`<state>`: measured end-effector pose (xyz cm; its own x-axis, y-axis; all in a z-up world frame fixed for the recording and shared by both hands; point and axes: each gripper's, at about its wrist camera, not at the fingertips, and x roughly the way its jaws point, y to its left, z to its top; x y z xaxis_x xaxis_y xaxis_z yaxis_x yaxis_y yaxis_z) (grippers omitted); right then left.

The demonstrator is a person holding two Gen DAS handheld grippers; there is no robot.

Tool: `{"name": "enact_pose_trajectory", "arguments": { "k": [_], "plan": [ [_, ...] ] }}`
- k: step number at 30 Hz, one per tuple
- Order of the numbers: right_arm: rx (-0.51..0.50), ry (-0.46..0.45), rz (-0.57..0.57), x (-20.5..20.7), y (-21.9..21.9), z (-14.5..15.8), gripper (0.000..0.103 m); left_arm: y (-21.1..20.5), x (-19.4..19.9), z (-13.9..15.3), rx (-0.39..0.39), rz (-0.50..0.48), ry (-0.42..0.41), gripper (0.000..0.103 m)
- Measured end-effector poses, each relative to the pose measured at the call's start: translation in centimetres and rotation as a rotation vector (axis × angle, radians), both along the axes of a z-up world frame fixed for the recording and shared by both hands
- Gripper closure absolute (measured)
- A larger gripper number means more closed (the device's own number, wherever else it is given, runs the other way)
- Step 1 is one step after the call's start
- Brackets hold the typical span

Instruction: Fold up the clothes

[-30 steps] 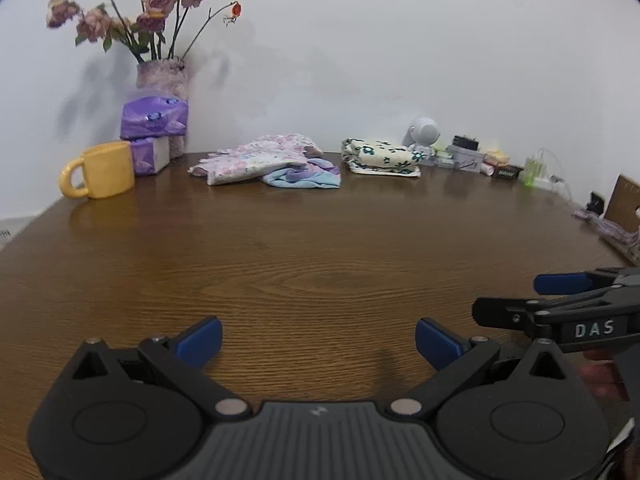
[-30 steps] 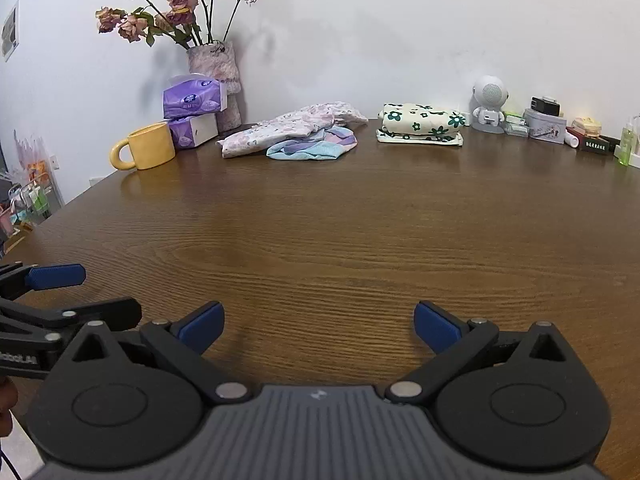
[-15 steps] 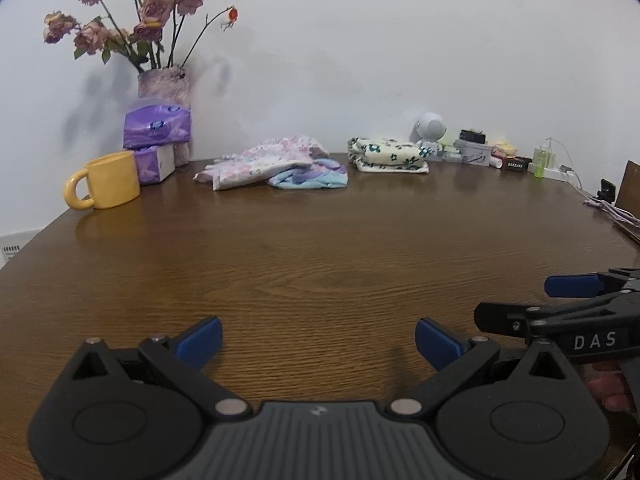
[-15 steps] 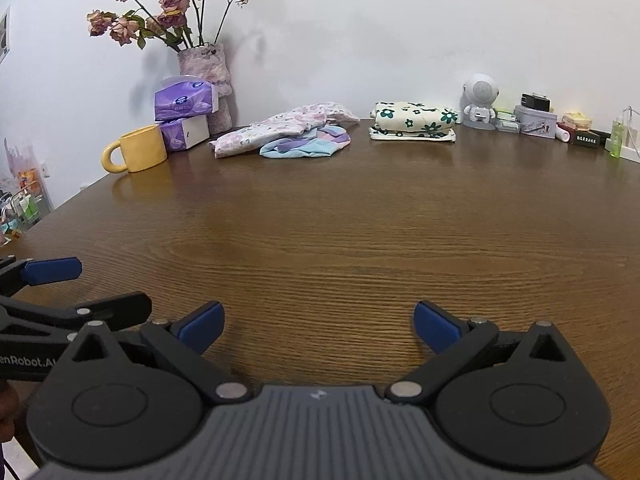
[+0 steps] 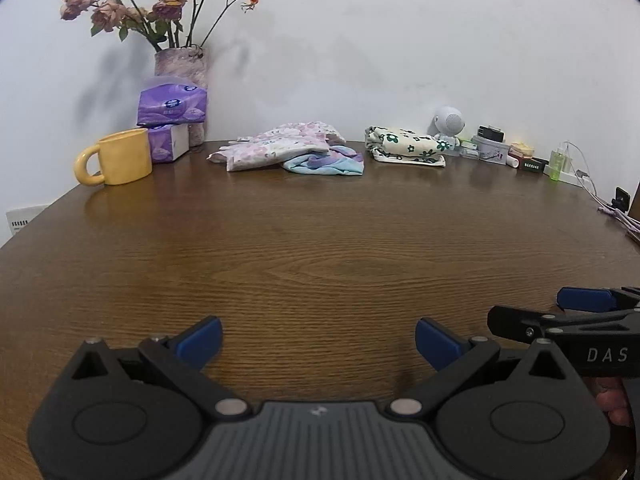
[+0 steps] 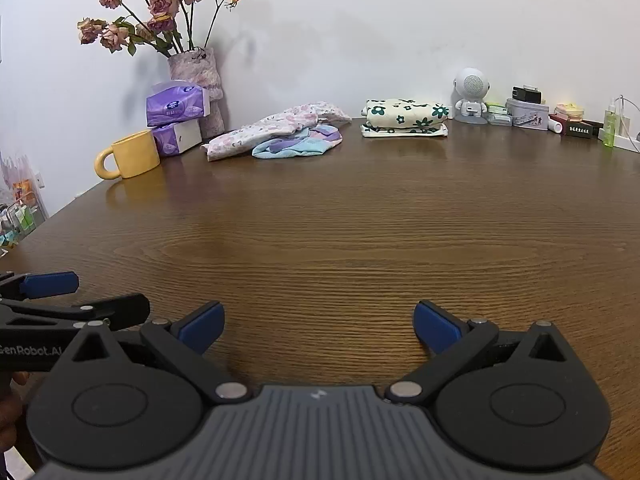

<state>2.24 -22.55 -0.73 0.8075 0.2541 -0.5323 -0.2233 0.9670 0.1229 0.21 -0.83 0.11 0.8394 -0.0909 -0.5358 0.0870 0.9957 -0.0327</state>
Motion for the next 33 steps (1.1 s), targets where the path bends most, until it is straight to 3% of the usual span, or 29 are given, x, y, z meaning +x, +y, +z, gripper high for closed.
{"name": "enact_pose_trajectory", "arguments": {
  "k": [33],
  "plan": [
    [0.012,-0.005,-0.01,-0.02,-0.13,-0.03,0.0,-0.02,-0.3,-0.18,-0.01,0.007,-0.009,0.0]
  ]
}}
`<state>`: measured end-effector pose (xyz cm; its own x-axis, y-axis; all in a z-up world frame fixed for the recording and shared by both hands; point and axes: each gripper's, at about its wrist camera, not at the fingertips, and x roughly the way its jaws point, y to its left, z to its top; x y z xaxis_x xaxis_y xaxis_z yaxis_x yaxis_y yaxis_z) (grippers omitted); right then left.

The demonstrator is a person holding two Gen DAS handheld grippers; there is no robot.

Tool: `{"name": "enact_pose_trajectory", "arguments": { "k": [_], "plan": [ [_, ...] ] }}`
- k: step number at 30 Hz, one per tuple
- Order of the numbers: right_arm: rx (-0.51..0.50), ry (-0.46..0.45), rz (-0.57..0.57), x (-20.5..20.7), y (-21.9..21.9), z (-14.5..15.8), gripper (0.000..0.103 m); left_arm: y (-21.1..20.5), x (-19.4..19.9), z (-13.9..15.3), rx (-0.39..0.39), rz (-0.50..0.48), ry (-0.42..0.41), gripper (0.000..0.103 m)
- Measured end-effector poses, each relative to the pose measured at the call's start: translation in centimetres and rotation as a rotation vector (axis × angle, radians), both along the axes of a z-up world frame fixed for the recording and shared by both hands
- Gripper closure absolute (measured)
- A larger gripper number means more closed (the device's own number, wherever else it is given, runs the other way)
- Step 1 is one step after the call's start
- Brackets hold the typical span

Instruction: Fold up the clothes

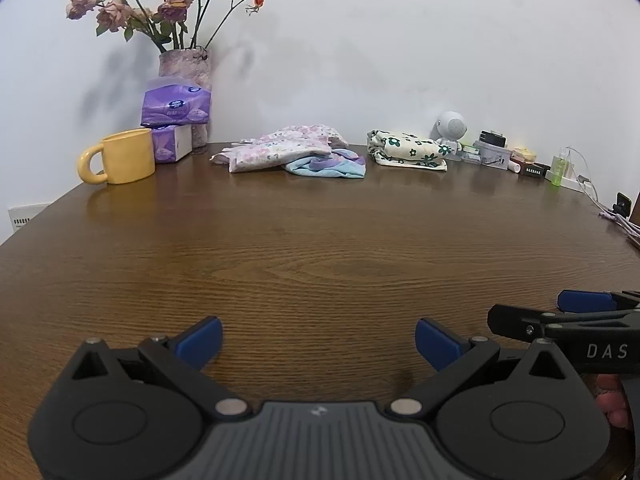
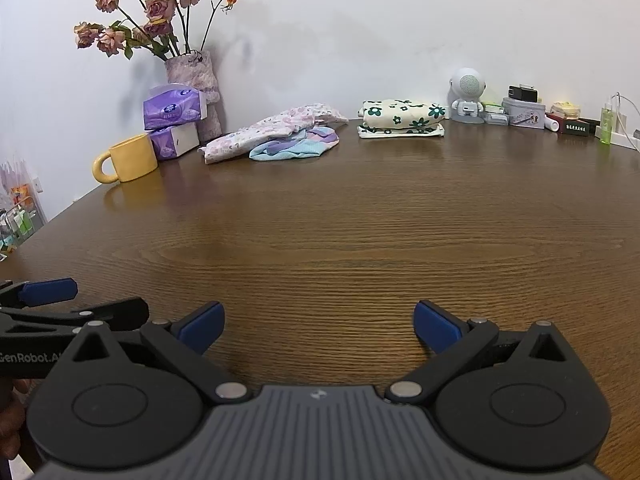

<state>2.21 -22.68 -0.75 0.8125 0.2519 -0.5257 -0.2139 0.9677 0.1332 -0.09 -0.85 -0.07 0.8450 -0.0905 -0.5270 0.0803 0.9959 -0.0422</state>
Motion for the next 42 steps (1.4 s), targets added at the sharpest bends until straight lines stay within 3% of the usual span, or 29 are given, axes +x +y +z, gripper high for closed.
{"name": "enact_pose_trajectory", "arguments": {
  "k": [42],
  "plan": [
    [0.001,0.0,0.003,-0.11,0.01,0.04,0.0,0.31,-0.02,0.01,-0.01,-0.002,-0.001,0.0]
  ]
}}
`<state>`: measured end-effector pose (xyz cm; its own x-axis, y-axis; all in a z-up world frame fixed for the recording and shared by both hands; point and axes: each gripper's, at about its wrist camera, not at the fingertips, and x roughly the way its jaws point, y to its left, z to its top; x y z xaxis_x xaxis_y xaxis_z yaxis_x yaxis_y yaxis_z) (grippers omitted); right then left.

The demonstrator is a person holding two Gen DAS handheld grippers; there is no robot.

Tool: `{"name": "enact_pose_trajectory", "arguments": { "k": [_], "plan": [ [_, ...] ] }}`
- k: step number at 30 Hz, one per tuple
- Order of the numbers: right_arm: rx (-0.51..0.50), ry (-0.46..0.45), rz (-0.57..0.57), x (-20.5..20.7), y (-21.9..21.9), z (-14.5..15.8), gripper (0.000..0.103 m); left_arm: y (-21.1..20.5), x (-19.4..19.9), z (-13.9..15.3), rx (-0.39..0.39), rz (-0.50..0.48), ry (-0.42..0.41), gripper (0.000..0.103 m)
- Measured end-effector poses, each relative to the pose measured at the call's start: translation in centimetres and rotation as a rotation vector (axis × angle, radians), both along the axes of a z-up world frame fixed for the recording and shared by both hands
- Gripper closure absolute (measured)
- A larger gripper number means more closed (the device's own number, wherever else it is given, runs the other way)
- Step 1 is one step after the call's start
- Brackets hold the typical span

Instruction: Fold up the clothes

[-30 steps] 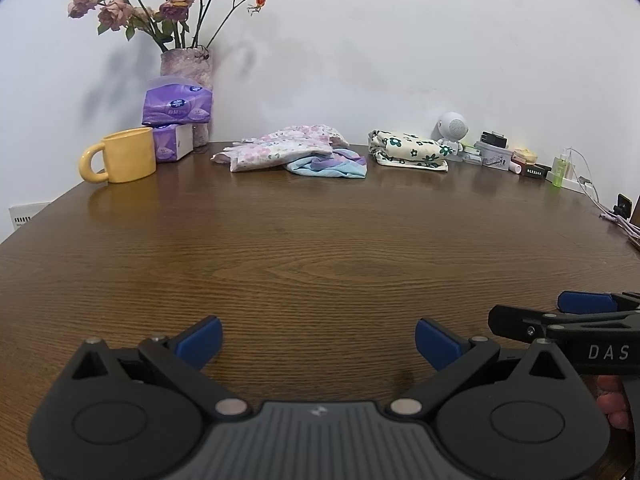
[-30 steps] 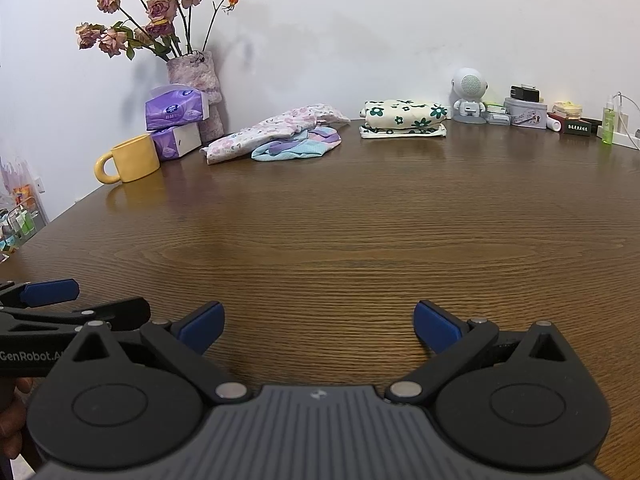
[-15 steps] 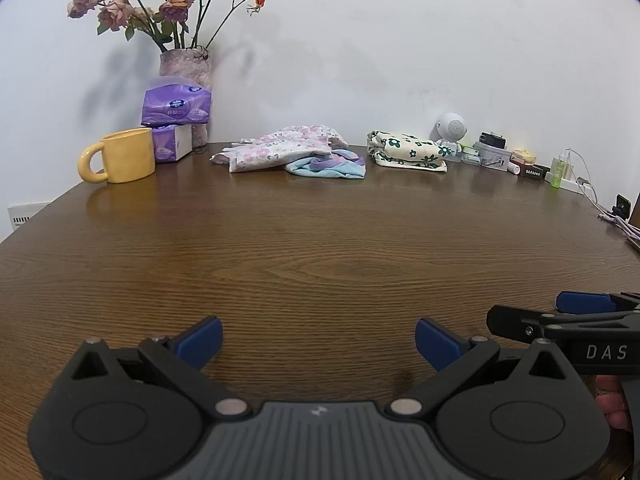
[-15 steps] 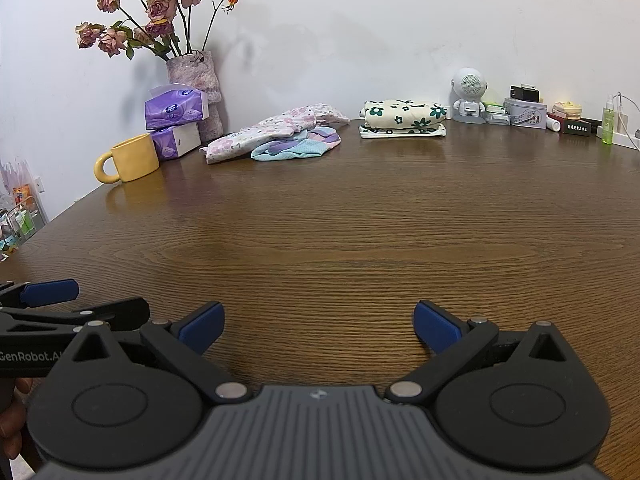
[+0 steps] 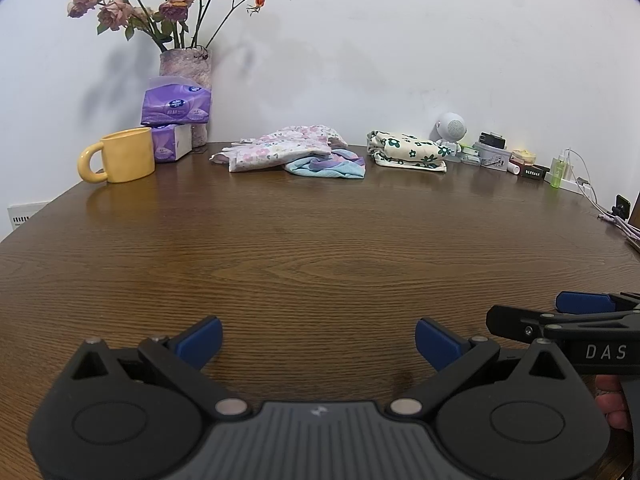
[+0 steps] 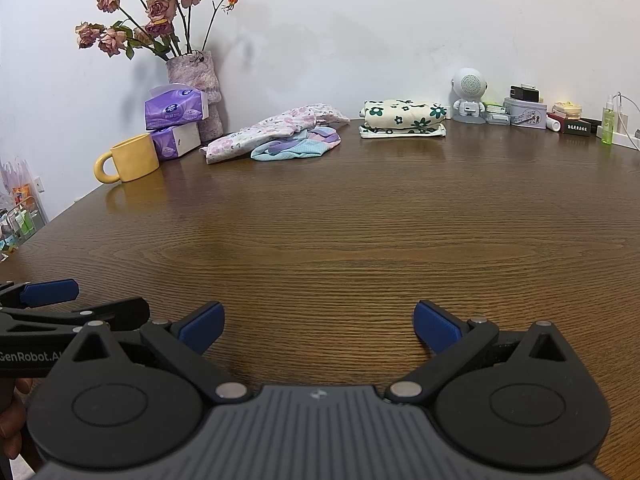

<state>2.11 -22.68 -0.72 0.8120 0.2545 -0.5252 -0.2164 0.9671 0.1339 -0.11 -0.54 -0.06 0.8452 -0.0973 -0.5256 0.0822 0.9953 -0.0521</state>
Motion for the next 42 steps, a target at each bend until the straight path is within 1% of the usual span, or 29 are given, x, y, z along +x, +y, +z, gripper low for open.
{"name": "enact_pose_trajectory", "arguments": {
  "k": [42],
  "plan": [
    [-0.002,0.001,-0.006,0.05,0.08,0.0,0.0,-0.12,-0.14,0.01,0.003,-0.008,-0.013,0.0]
  ]
}}
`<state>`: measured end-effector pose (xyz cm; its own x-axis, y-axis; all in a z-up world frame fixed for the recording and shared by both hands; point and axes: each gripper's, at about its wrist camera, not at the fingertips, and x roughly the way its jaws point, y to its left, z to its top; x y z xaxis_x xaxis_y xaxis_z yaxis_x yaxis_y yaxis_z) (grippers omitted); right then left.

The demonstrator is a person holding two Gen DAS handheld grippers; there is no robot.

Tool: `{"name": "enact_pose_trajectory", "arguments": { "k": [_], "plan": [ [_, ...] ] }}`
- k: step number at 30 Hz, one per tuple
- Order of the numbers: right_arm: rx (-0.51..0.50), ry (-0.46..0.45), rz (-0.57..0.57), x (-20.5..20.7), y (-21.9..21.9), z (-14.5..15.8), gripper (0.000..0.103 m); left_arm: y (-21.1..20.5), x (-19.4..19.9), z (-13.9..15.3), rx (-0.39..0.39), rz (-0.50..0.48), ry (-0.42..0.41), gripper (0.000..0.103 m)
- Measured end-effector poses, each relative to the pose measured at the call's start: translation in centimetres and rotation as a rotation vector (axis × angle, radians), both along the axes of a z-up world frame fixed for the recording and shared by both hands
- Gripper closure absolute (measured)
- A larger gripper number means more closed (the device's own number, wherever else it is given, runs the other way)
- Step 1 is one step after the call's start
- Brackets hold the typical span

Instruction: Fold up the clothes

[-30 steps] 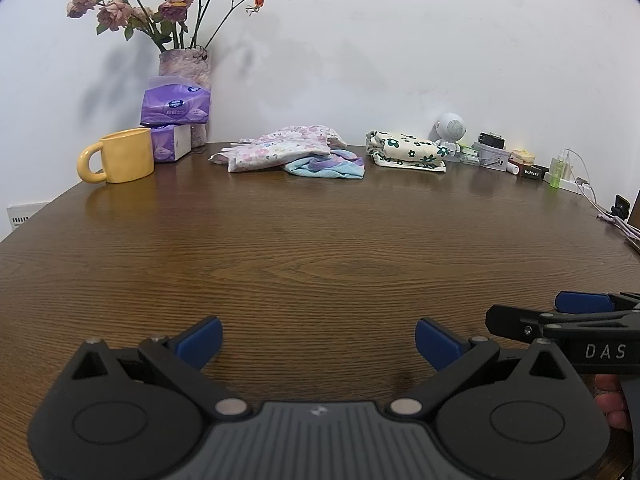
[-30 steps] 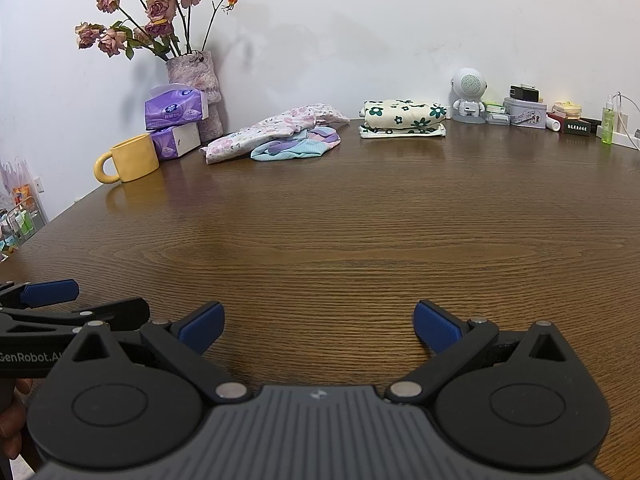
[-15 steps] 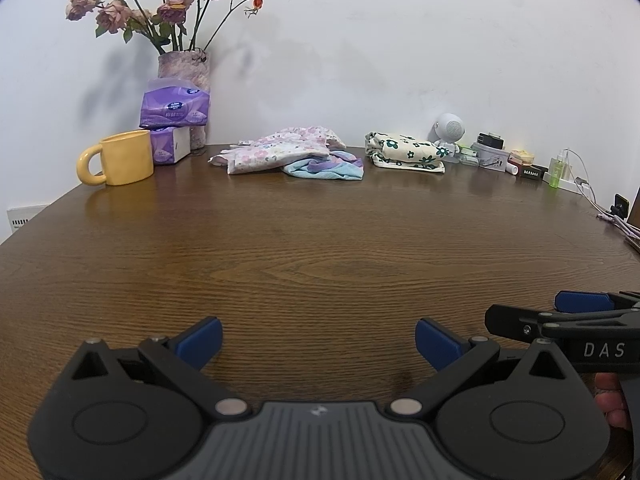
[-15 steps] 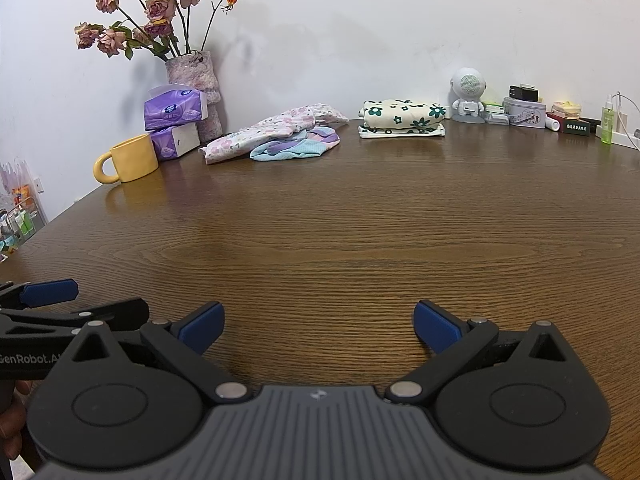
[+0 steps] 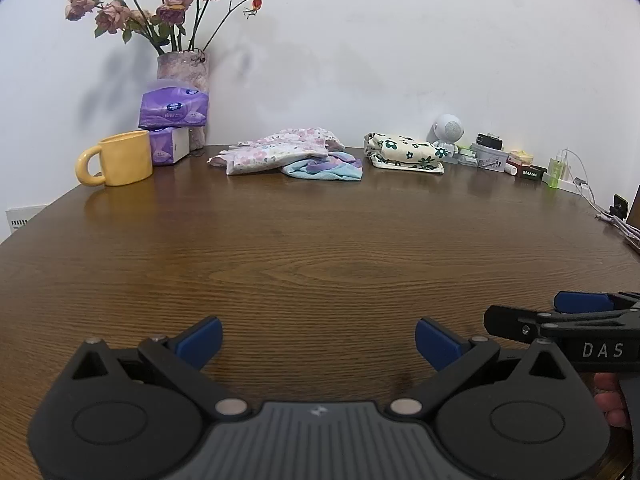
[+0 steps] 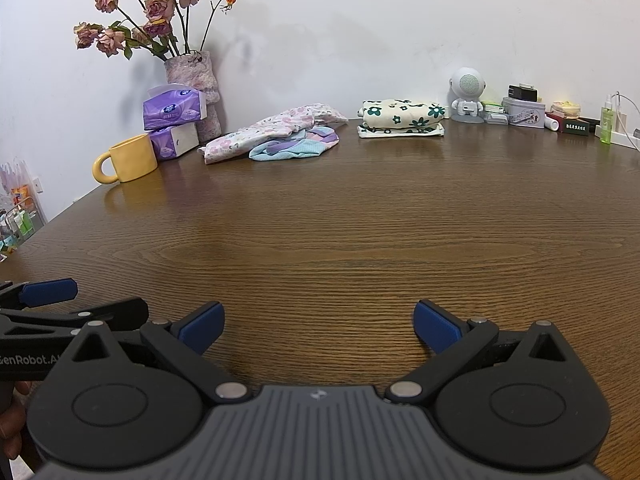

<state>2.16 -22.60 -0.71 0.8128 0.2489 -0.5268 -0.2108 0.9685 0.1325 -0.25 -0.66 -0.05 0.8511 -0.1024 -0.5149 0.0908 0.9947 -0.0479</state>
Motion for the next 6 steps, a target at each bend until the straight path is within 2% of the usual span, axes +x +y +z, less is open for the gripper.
{"name": "enact_pose_trajectory", "arguments": {
  "k": [6],
  "plan": [
    [-0.002,0.0,0.001,0.01,-0.03,0.03,0.0,-0.12,-0.2,0.03,0.005,-0.005,-0.019,0.0]
  ]
}}
